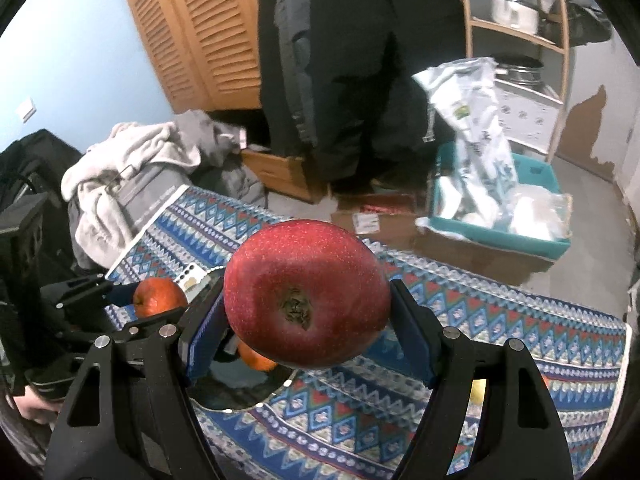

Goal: Organize fruits

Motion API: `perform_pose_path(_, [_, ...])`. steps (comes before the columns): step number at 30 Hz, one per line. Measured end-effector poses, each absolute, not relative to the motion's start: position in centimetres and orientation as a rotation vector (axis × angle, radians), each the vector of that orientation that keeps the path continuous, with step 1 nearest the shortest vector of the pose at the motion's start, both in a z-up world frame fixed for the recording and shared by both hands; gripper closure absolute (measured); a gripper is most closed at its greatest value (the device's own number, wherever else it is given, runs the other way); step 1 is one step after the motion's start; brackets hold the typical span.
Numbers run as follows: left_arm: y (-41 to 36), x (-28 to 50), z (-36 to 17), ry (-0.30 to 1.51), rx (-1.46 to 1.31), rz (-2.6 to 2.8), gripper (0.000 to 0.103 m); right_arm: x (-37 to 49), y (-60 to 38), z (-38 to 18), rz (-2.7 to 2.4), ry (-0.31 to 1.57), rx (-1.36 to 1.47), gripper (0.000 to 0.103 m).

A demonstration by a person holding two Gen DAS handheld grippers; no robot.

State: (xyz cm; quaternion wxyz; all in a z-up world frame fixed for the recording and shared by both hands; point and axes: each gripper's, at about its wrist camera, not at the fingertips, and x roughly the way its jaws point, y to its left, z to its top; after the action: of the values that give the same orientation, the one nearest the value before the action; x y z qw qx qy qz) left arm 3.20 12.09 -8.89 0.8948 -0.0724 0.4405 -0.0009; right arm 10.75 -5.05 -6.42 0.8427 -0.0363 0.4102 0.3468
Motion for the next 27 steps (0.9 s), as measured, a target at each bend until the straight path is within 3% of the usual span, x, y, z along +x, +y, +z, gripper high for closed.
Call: perform_pose_path(27, [16.0,3.5,-17.0,1.125,-0.224,0.061,0.057,12.0,3.6,-14.0,0.805,1.056,-0.141,0.026])
